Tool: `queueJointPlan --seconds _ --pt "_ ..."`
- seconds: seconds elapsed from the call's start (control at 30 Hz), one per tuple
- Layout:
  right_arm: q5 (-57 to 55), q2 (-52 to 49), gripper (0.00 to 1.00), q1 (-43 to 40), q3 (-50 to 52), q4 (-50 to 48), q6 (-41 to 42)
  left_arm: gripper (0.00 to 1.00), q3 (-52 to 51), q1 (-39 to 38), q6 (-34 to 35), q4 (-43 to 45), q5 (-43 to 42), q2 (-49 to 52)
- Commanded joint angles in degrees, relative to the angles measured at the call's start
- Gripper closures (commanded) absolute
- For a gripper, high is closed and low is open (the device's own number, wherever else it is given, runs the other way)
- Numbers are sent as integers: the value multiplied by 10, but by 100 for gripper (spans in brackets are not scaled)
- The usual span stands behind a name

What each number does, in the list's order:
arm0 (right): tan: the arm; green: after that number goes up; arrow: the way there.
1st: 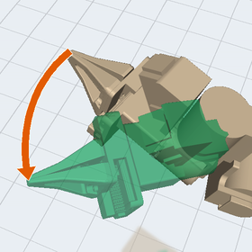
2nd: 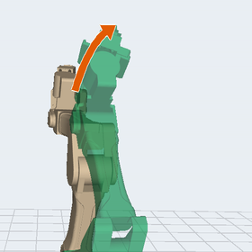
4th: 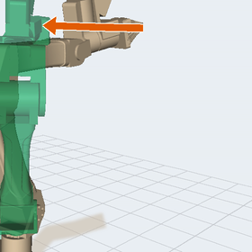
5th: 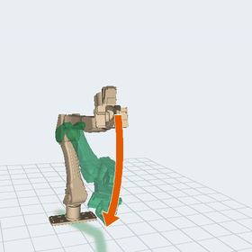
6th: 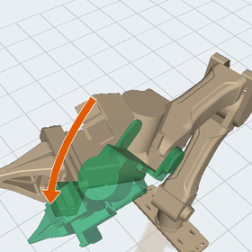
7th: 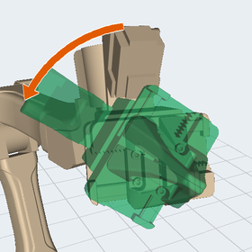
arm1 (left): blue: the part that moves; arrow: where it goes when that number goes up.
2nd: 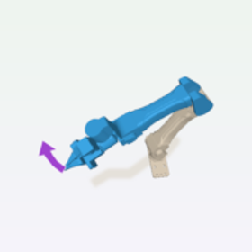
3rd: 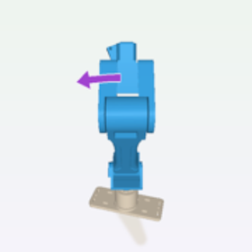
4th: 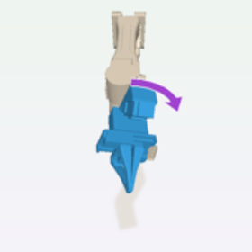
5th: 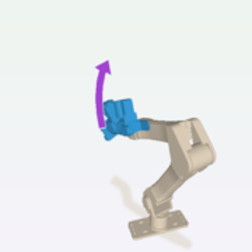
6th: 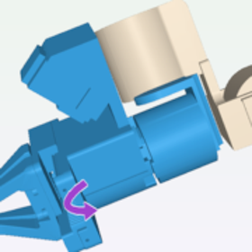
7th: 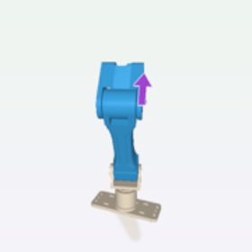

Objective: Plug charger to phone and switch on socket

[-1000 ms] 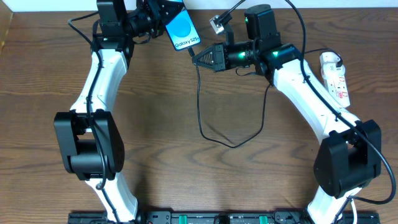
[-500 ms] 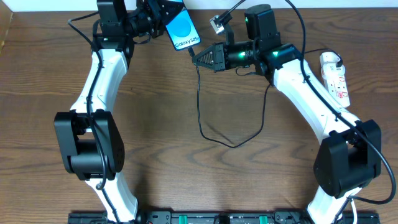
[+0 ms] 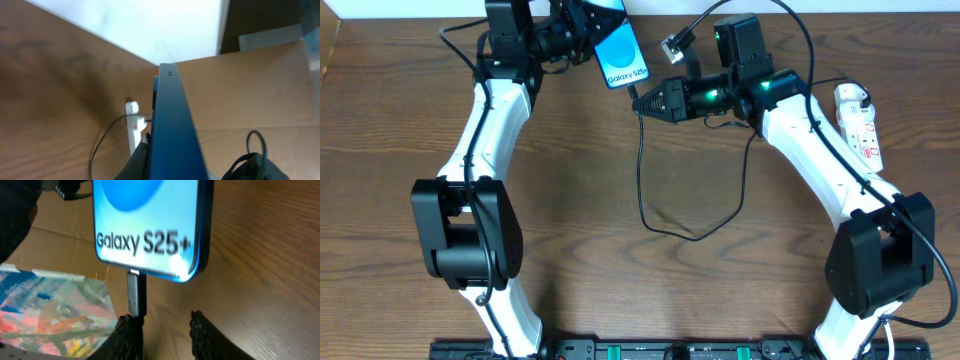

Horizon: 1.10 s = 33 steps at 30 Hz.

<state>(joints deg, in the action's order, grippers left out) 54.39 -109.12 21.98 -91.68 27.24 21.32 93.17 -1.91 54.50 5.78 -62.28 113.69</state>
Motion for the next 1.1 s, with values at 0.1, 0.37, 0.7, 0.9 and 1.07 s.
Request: queueJointPlan --seconds 0.1,0.37,0.7,0.9,1.07 --pt "-40 7 64 -33 -5 46 -30 92 1 2 -161 -167 -15 -6" --pt "-126 7 61 -58 -5 129 -58 93 -3 2 -323 -382 63 -5" --pt "-243 7 57 -45 -4 174 -68 93 -90 2 -371 -416 92 16" --pt "-245 7 57 -37 -4 174 -73 93 -104 -2 -382 -410 92 48" --pt "-245 7 57 -34 -4 174 -73 93 -104 -9 -399 -409 97 65"
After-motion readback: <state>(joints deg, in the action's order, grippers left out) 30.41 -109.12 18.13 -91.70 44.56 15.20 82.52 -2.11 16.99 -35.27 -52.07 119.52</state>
